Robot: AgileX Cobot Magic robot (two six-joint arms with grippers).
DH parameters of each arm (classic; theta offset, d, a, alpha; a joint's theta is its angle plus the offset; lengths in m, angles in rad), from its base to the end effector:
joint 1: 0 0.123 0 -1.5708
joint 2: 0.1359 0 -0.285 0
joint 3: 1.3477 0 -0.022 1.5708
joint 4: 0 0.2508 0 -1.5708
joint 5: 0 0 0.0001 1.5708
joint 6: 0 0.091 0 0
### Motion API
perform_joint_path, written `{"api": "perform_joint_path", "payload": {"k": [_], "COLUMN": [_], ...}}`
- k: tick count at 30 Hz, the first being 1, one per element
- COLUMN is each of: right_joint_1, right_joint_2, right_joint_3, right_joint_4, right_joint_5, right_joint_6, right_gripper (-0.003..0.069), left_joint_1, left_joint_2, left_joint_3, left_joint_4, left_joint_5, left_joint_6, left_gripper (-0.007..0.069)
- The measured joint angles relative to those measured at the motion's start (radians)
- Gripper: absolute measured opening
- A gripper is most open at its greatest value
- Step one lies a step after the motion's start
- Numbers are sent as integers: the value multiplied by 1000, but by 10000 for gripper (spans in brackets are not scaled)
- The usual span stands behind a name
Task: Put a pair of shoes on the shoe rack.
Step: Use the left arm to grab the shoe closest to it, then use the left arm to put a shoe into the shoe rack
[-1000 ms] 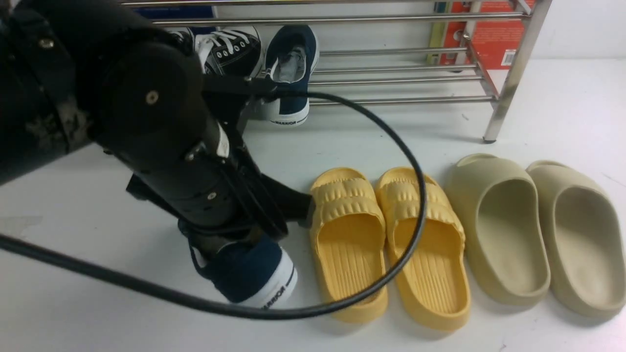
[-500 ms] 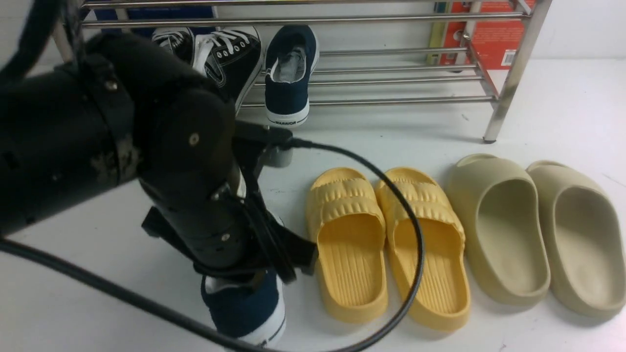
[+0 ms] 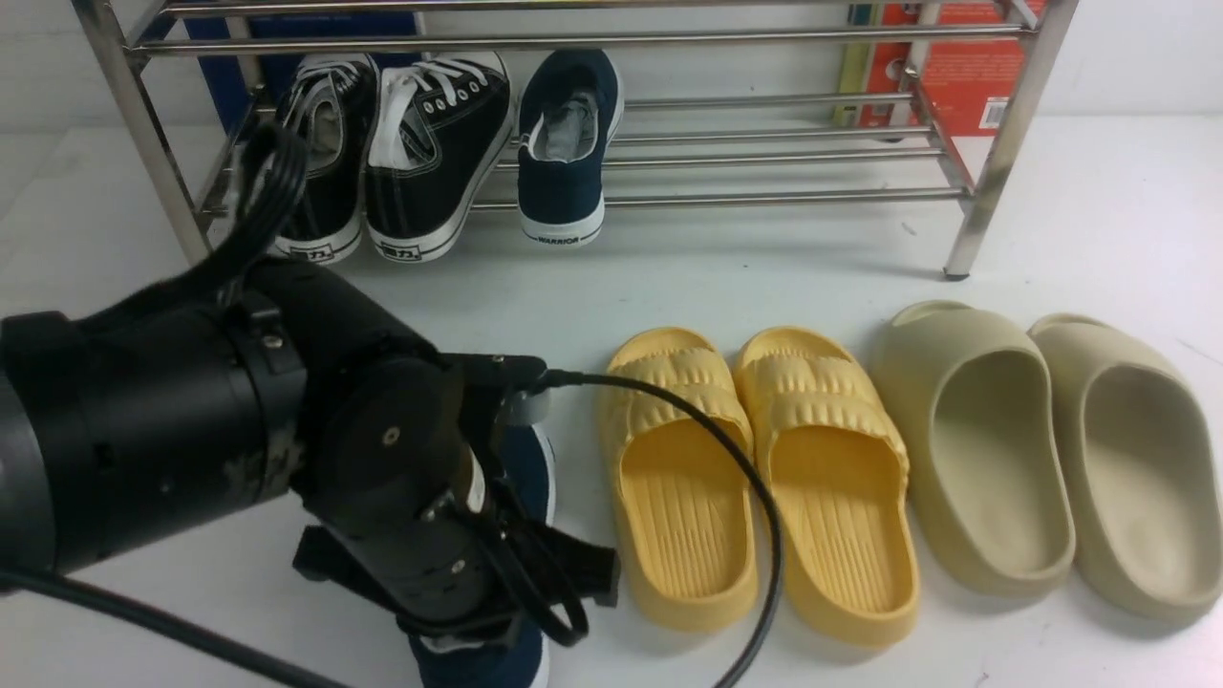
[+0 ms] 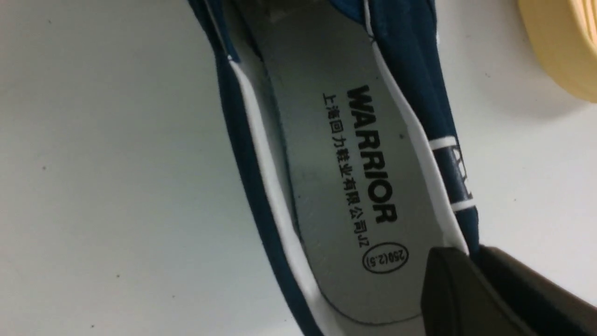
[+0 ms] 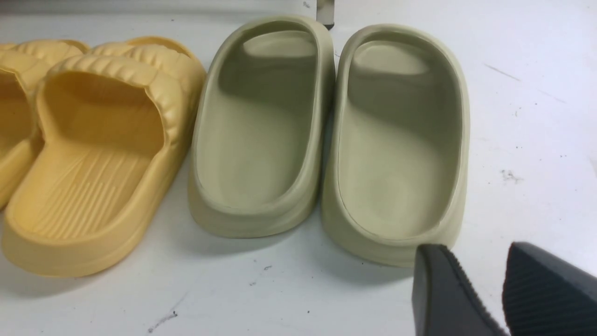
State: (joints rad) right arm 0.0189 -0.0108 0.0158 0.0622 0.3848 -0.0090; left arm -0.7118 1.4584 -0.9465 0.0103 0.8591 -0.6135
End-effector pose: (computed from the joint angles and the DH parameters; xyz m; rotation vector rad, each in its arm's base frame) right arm 0.0522 0.0031 0.1739 0.0118 1.8732 0.0684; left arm 0.2049 -0.1758 0.2373 0.1506 2.8958 -0.2477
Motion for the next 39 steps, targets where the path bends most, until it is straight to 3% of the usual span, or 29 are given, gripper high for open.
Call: {"api": "perform_joint_path", "payload": {"k": [3, 11, 17, 22, 25, 26, 27, 34, 39], "right_joint_1": [0, 0, 0, 0, 0, 0, 0, 0, 0], "right_joint_2": [0, 0, 0, 0, 0, 0, 0, 0, 0], "right_joint_3": [0, 0, 0, 0, 0, 0, 0, 0, 0], "right_joint_4": [0, 0, 0, 0, 0, 0, 0, 0, 0], "right_joint_5": [0, 0, 0, 0, 0, 0, 0, 0, 0], "right_joint_6": [0, 0, 0, 0, 0, 0, 0, 0, 0], "right_gripper": [239, 239, 239, 239, 239, 239, 239, 239, 239], "left_joint_1": [0, 5, 5, 5, 5, 5, 5, 6, 6], "left_joint_2": [20, 111, 169, 203, 203, 200, 185, 39, -68], "left_joint_3": [0, 0, 0, 0, -3, -3, -3, -45, -221], "left_joint_4": [-3, 30, 36, 35, 18, 17, 22, 20, 41], "left_joint_5": [-24, -84, -115, -136, -137, -137, -110, 58, 250], "left_joint_6": [-16, -77, -116, -120, -120, -120, -115, -72, 27], "left_gripper": [50, 271, 311, 263, 100, 88, 6, 6, 6]}}
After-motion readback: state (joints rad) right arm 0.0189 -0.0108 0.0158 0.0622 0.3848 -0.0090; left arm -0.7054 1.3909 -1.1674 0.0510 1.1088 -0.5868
